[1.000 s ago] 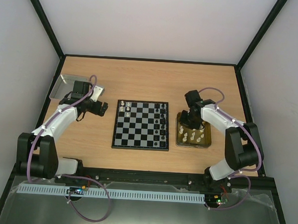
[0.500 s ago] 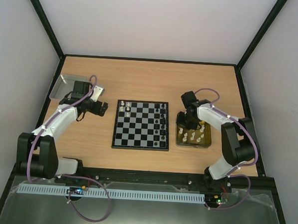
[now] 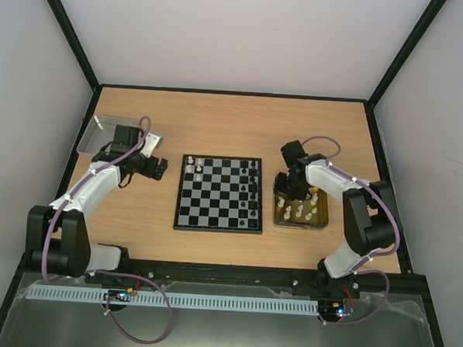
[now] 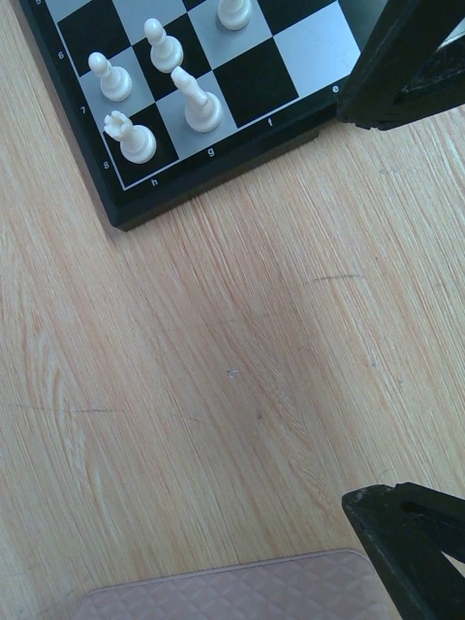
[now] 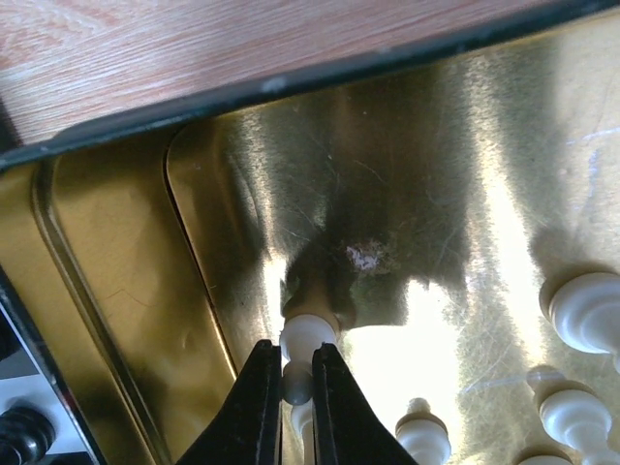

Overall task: Set up the chess pieces on the board
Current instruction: Pick up the chess piece from the storage box.

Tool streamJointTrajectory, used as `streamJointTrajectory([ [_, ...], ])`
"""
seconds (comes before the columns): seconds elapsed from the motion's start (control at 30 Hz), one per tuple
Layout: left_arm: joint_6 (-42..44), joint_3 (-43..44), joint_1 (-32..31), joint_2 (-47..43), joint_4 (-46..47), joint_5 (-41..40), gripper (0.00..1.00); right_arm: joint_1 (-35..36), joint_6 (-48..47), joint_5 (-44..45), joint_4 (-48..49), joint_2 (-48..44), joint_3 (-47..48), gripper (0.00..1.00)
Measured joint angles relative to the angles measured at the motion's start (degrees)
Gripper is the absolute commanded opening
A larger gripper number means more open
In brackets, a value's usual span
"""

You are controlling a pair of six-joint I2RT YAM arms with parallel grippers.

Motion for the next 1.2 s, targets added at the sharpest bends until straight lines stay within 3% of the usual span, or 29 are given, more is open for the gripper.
streamJointTrajectory([
  [0.43,0.0,0.0,0.0,0.0,0.0,0.0,1.0,0.0,-0.2,3.3,-1.0,0.4,2.0,0.02],
  [0.8,0.0,0.0,0.0,0.0,0.0,0.0,1.0,0.5,-1.2,8.9,-8.5,-2.9,10.1,0.02],
  [1.2,0.0,0.0,0.0,0.0,0.0,0.0,1.0,13.5,2.3,10.5,-13.7,-2.6,22.2,0.02],
])
